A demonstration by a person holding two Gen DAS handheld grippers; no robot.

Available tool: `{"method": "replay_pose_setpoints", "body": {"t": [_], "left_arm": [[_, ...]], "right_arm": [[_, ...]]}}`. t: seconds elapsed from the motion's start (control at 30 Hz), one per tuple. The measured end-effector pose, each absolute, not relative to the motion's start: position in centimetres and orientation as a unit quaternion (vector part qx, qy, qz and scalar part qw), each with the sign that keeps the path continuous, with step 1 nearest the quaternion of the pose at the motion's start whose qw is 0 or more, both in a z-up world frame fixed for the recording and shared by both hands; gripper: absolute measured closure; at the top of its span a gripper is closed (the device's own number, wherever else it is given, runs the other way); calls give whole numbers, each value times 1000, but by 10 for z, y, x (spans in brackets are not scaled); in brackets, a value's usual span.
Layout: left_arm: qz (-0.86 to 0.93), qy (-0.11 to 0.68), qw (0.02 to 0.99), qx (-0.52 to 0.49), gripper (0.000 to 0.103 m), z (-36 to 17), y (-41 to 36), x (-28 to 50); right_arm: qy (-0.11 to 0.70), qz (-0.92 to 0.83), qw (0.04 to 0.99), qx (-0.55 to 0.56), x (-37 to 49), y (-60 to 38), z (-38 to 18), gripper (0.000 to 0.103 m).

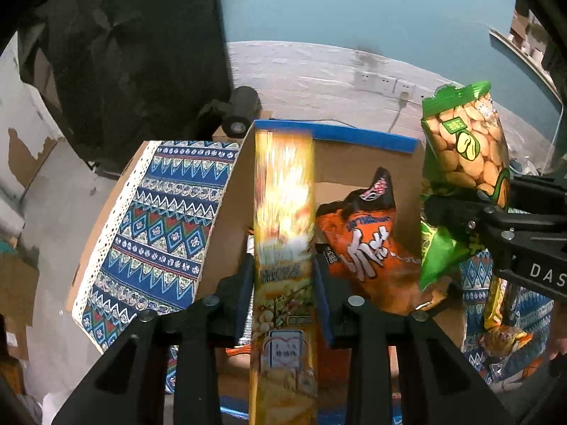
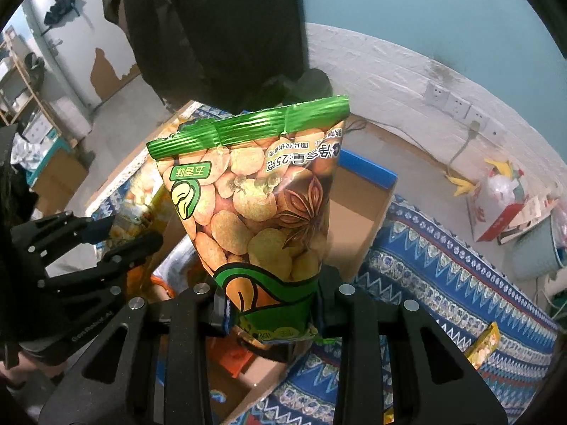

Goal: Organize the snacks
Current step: 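Carry the yellow pack and green peanut bag over the box and open both tools, then move both tools back over the remaining snacks on the cloth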

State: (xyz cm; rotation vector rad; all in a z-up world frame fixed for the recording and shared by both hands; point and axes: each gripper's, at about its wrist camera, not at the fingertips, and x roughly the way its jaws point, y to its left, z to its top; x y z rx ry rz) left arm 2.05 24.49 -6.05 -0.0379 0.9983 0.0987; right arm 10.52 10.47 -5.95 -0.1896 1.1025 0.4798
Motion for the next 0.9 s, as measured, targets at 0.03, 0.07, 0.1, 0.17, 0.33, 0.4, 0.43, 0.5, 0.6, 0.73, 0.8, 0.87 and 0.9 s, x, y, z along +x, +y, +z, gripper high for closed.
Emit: {"method": "replay_pose_setpoints", "body": {"t": [0.03, 0.07, 0.1, 0.17, 0.33, 0.4, 0.43, 0.5, 0.6, 0.73, 0.8, 0.87, 0.9], "left_arm": [[51, 476, 878, -19, 68, -60, 246, 21], [55, 474, 878, -20, 67, -59, 247, 20], [56, 474, 879, -20, 63, -59, 248, 21], [60, 472, 880, -19, 56, -57, 248, 20], [61, 467, 882, -16, 50, -53, 246, 17], [58, 467, 882, -18, 49, -51, 245, 16], [57, 466, 883, -19, 49, -51, 244, 17], [53, 464, 884, -20, 47, -48, 241, 16], [49, 458, 887, -15, 45, -45, 234, 15], [39, 454, 890, -12, 44, -40, 224, 14], [31, 454, 890, -11, 44, -39, 219, 14], [22, 455, 890, -10, 44, -37, 212, 14], [15, 455, 890, -10, 44, -36, 207, 14]], "right_arm": [[520, 227, 819, -88, 107, 106, -62, 72], [522, 230, 817, -85, 109, 107, -63, 71], [524, 233, 815, -82, 111, 107, -65, 71], [526, 234, 814, -80, 113, 107, -67, 69], [515, 229, 822, -80, 111, 104, -60, 51], [508, 227, 827, -79, 110, 102, -55, 43], [504, 226, 830, -80, 109, 101, -51, 42], [498, 223, 834, -81, 107, 98, -45, 39], [494, 218, 838, -79, 106, 93, -40, 34], [497, 210, 839, -77, 104, 81, -38, 34], [499, 205, 839, -78, 102, 75, -39, 34], [502, 198, 838, -78, 100, 66, -40, 33], [504, 194, 838, -77, 99, 62, -40, 33]]}}
